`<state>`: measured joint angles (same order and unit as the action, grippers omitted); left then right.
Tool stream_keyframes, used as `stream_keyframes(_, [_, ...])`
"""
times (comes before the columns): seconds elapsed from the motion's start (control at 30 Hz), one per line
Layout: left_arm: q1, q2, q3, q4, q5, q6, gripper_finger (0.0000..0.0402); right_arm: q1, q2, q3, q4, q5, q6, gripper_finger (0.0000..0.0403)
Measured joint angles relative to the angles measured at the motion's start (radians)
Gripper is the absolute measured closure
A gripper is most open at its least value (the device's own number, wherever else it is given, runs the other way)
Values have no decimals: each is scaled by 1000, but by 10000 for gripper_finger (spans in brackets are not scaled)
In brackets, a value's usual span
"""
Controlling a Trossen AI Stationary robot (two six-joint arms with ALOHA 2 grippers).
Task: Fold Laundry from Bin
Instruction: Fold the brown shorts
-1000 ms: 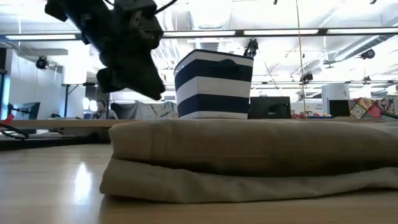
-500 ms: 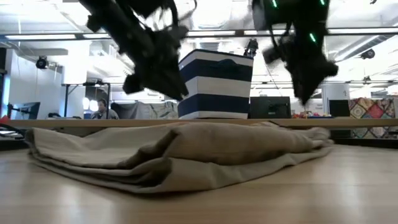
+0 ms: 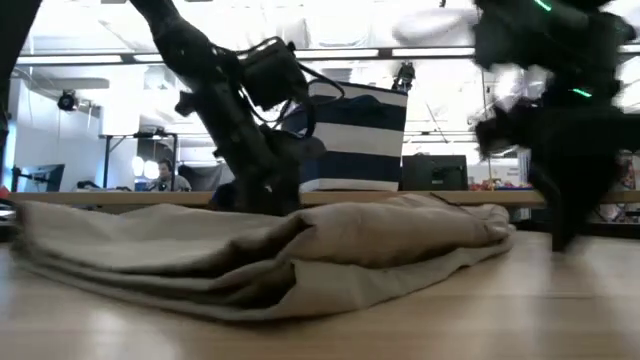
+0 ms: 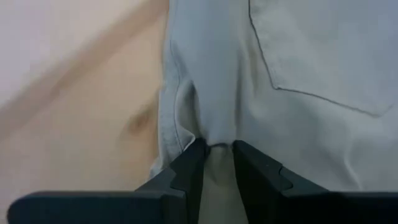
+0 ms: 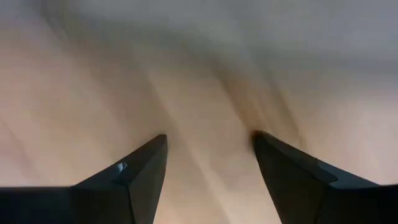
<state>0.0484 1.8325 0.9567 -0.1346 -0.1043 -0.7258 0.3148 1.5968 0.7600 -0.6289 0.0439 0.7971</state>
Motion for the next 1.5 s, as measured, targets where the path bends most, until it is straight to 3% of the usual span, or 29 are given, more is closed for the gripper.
stream_keyframes(0.13, [-44,-115,-4,-147,16,-65,325,-32,-15,-12,-115,-3,-141,161])
stream_keyframes(0.27, [-100,-284,-3,-171,-21,-146,325,-81,-145,14,-135,-2,-218,162])
stream_keyframes(0.4, [-135,-395,-3,-231,-101,-169,325,-90,-287,27,186,86,-162,167])
stream_keyframes(0.5, [-135,-425,-11,-315,-167,-182,325,-87,-288,13,350,149,-143,168])
stream_keyframes(0.7, [-125,-357,-55,-277,-178,-119,325,-86,-88,21,517,173,-142,168])
stream_keyframes(0.8, [-125,-286,-56,-272,-174,-107,325,-80,18,22,408,107,-153,168])
stream_keyframes(0.93, [-134,-266,-45,-273,-166,-124,325,-83,57,22,43,83,-203,168])
stream_keyframes(1.07, [-134,-280,-19,-228,-172,-123,325,-119,5,25,-81,155,-377,168])
stream_keyframes(1.2, [-134,-258,-15,-47,-161,-72,325,-138,-105,62,-150,211,-470,168])
stream_keyframes(1.33, [-113,-172,-15,31,-135,-30,325,-137,-261,118,-155,245,-405,168])
stream_keyframes(1.5, [-93,-87,23,-59,-95,46,325,-114,-361,69,85,215,-246,168])
